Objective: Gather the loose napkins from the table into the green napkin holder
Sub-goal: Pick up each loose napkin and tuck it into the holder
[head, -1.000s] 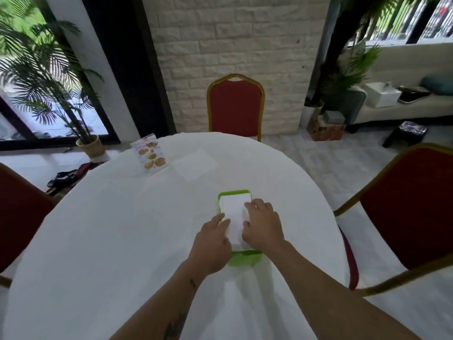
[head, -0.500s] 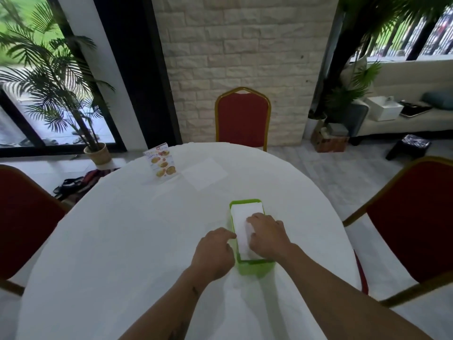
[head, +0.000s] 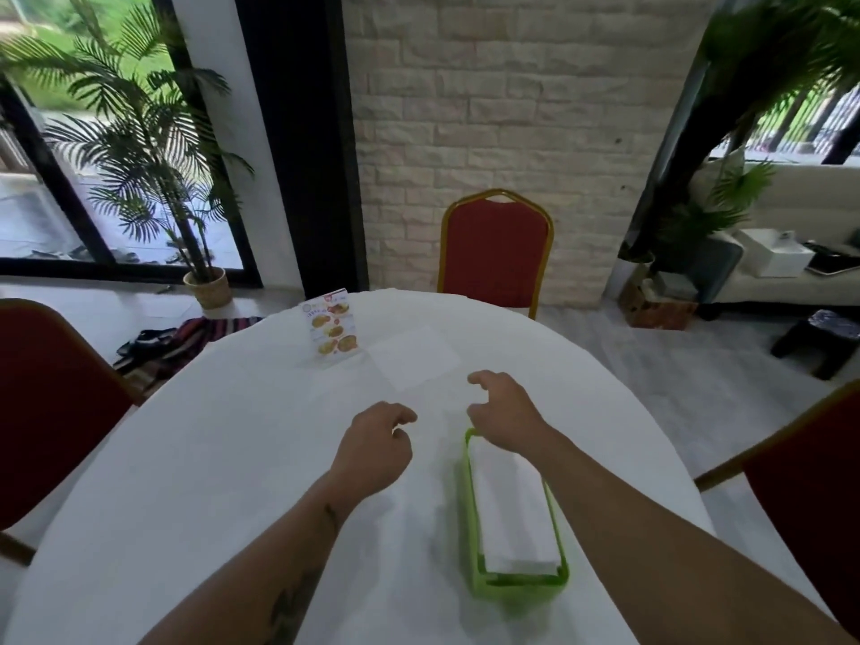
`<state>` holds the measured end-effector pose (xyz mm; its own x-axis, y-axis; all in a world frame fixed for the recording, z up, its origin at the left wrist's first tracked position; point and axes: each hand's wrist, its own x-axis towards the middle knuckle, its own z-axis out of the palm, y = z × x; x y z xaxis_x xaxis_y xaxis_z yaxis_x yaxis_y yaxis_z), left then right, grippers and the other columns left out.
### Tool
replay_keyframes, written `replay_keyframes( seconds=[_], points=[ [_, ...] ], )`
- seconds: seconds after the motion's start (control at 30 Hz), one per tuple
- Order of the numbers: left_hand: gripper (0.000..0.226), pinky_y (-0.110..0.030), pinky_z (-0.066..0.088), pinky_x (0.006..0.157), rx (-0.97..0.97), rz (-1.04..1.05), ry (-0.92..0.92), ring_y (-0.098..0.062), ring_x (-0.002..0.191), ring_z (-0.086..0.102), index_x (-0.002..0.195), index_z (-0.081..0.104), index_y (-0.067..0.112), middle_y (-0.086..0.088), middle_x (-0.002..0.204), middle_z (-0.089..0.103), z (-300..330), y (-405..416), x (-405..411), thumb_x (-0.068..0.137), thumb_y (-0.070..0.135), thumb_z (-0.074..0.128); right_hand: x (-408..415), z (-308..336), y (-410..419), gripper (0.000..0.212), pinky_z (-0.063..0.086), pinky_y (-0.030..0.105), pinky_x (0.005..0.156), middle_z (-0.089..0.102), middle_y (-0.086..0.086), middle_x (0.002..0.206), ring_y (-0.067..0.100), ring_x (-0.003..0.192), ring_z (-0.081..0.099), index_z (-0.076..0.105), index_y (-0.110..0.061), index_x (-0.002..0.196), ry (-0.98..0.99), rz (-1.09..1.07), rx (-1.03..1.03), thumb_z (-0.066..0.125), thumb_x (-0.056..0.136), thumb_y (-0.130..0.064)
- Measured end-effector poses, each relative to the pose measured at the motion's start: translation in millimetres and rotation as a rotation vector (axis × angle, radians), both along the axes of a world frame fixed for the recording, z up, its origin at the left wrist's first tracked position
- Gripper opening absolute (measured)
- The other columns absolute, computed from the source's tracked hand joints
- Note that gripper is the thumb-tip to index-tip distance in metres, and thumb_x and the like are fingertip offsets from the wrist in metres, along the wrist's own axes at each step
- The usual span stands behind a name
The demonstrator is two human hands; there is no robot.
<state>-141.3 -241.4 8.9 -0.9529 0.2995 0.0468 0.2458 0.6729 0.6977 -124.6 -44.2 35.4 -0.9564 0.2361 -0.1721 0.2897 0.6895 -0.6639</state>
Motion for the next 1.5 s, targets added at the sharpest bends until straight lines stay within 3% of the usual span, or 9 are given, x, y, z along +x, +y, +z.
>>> replay_keyframes(
  seconds=[0.2,0.37,0.53,0.73,1.03,1.13,1.23,1.33,1.5],
  points=[
    [0.039,-0.034,0.043,0.102,-0.05,0.095,-0.037,-0.018,0.115,0.055,0.112,0.065,0.022,0.001,0.122,0.06,-23,34,-83,0.083,0.005,0.045,-94,-30,44,0.055,0.039,0.024,0.092,0.047,0.01,0.141,0.025,0.126,0.05,0.049,-0.015,0.141,-0.049,0.0,-0.044,0.058,0.087,-0.014],
    [0.045,-0.034,0.035,0.107,-0.266,0.132,-0.089,-0.015,0.124,0.049,0.127,0.053,0.025,0.007,0.14,0.046,-62,49,-130,0.083,0.014,0.048,-157,-69,67,0.057,0.043,0.034,0.104,0.048,0.009,0.144,0.025,0.131,0.049,0.049,-0.014,0.141,-0.135,-0.022,-0.091,0.059,0.085,-0.017],
    [0.064,-0.04,0.026,0.116,-0.345,0.124,-0.214,-0.019,0.14,0.031,0.144,0.035,0.024,0.004,0.155,0.027,-100,47,-153,0.081,0.019,0.048,-196,-108,74,0.055,0.04,0.035,0.106,0.049,0.01,0.145,0.027,0.133,0.047,0.048,-0.012,0.141,-0.169,-0.05,-0.122,0.058,0.087,-0.02],
    [0.071,-0.047,0.01,0.12,-0.495,0.045,-0.151,-0.015,0.148,0.008,0.149,0.023,0.027,0.007,0.161,0.011,-121,50,-152,0.082,0.021,0.045,-221,-128,62,0.062,0.046,0.036,0.096,0.055,0.009,0.136,0.03,0.125,0.052,0.044,-0.014,0.142,-0.084,-0.176,-0.147,0.058,0.081,-0.015],
    [0.067,-0.038,0.008,0.121,-0.401,0.07,-0.154,-0.011,0.147,0.012,0.148,0.027,0.03,0.01,0.159,0.018,-122,42,-152,0.084,0.018,0.044,-227,-117,34,0.059,0.045,0.039,0.101,0.061,0.004,0.128,0.028,0.115,0.059,0.046,-0.018,0.137,-0.073,-0.163,-0.207,0.056,0.079,-0.015],
    [0.066,-0.027,0.013,0.118,-0.287,0.181,-0.14,-0.013,0.144,0.021,0.148,0.028,0.025,0.005,0.157,0.025,-127,34,-146,0.084,0.016,0.046,-220,-110,21,0.059,0.046,0.041,0.103,0.062,0.003,0.127,0.027,0.117,0.059,0.054,-0.02,0.134,-0.006,0.075,-0.082,0.056,0.076,-0.013],
    [0.066,-0.026,0.018,0.115,-0.226,0.297,-0.151,-0.014,0.143,0.025,0.148,0.026,0.021,0.003,0.157,0.026,-127,28,-143,0.086,0.016,0.048,-217,-110,8,0.058,0.046,0.042,0.103,0.05,0.005,0.133,0.027,0.125,0.051,0.056,-0.024,0.134,-0.226,0.39,-0.026,0.066,0.076,-0.027],
    [0.071,-0.029,0.02,0.117,-0.21,0.281,-0.173,-0.015,0.144,0.022,0.15,0.02,0.02,0.003,0.158,0.022,-126,27,-145,0.085,0.016,0.049,-222,-113,7,0.065,0.042,0.04,0.102,0.036,0.007,0.138,0.028,0.13,0.038,0.046,-0.022,0.14,-0.217,0.269,-0.017,0.063,0.078,-0.034],
    [0.077,-0.03,0.016,0.118,-0.296,0.187,-0.171,-0.013,0.147,0.011,0.152,0.009,0.025,0.008,0.161,0.009,-122,30,-146,0.086,0.02,0.049,-217,-123,3,0.053,0.039,0.034,0.082,0.039,0.01,0.131,0.03,0.122,0.042,0.044,-0.011,0.13,-0.161,0.029,0.06,0.056,0.08,-0.022]
  ],
)
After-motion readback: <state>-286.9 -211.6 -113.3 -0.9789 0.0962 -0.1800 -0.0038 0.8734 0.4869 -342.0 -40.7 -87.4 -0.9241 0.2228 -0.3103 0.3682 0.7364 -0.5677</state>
